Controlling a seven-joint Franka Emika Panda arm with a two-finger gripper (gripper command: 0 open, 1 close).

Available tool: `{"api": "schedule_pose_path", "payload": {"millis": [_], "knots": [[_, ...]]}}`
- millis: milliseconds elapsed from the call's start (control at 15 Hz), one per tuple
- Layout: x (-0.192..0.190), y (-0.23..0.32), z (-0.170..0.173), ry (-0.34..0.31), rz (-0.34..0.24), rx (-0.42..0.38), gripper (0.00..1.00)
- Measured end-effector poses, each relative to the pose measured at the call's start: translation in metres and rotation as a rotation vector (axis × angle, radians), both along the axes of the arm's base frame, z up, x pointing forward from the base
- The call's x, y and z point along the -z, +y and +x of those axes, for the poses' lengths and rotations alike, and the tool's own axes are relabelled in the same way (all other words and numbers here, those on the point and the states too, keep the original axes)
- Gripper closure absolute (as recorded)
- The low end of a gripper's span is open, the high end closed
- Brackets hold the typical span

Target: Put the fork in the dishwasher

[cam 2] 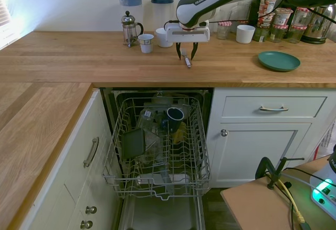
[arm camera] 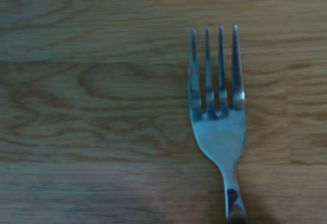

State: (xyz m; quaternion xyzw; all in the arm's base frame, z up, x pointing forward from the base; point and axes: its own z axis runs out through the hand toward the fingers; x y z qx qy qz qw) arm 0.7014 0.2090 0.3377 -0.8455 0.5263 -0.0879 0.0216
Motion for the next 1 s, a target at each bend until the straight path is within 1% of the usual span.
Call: {"api": "schedule_pose_path", "payload": {"millis": [400,800,933,1000], "knots": [[0.000,0.000,0.001,-0.012,0.003,-0.001,1.00],[-0.004,-0.015,0.006,-0.029,0.003,0.020,1.00],[-0.017,-0.026,0.004,-0.041,0.008,0.030,1.00],[-0.030,-0.030,-0.002,-0.048,0.013,0.034,1.00]]}}
